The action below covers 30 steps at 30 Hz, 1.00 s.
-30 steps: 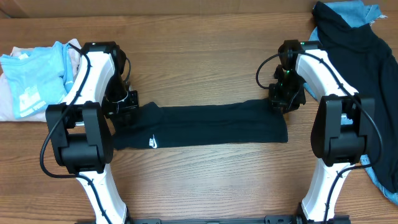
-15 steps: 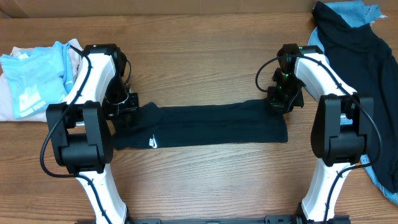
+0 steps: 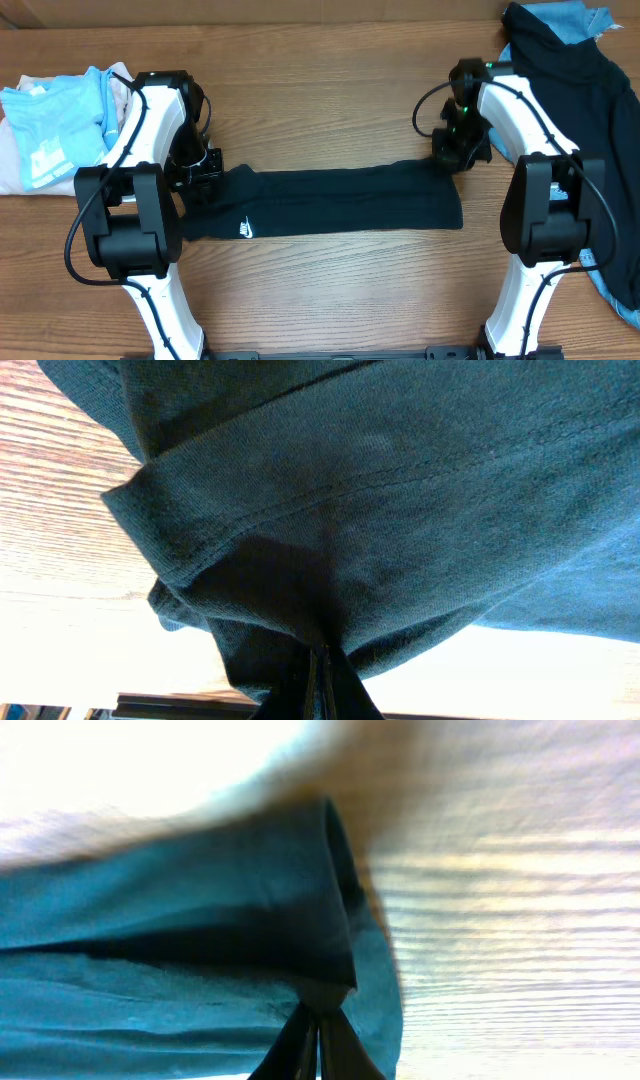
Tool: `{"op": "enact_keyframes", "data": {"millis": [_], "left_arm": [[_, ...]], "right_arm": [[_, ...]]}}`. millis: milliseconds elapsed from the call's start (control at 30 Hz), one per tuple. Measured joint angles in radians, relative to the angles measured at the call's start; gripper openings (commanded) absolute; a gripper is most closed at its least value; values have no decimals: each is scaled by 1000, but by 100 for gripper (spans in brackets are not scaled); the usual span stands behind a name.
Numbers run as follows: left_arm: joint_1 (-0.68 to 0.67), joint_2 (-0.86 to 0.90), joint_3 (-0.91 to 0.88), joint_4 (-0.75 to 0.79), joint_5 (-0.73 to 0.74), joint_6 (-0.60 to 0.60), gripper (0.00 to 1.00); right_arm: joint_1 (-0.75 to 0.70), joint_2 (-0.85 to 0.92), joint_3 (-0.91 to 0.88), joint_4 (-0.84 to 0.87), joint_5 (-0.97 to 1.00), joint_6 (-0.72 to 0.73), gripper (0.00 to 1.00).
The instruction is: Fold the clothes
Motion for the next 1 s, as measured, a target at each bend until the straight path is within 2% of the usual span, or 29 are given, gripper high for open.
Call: {"op": "enact_keyframes", "data": {"millis": [167,400,500,633,800,867,1000], "left_arm": [[0,0,0,2,0,0,4],[0,0,0,18,0,0,4],[0,0,0,56,12,11,17],[0,0,-1,119,78,63,25],[0,0,-2,210,163,113,43],[0,0,-3,220,188,126,47],[0,0,-3,222,224,128,50]], "right_arm": [[-4,-1,95,-27,5,0,4],[-10,-3,104,-39,24,0,4],[-10,-3,104,-39,26,0,4],[-10,-3,104,-39,27,0,4],[-10,-3,104,-41,29,0,4],[-10,-3,104,-40,29,0,4],[-10,-3,104,-40,29,0,4]]}}
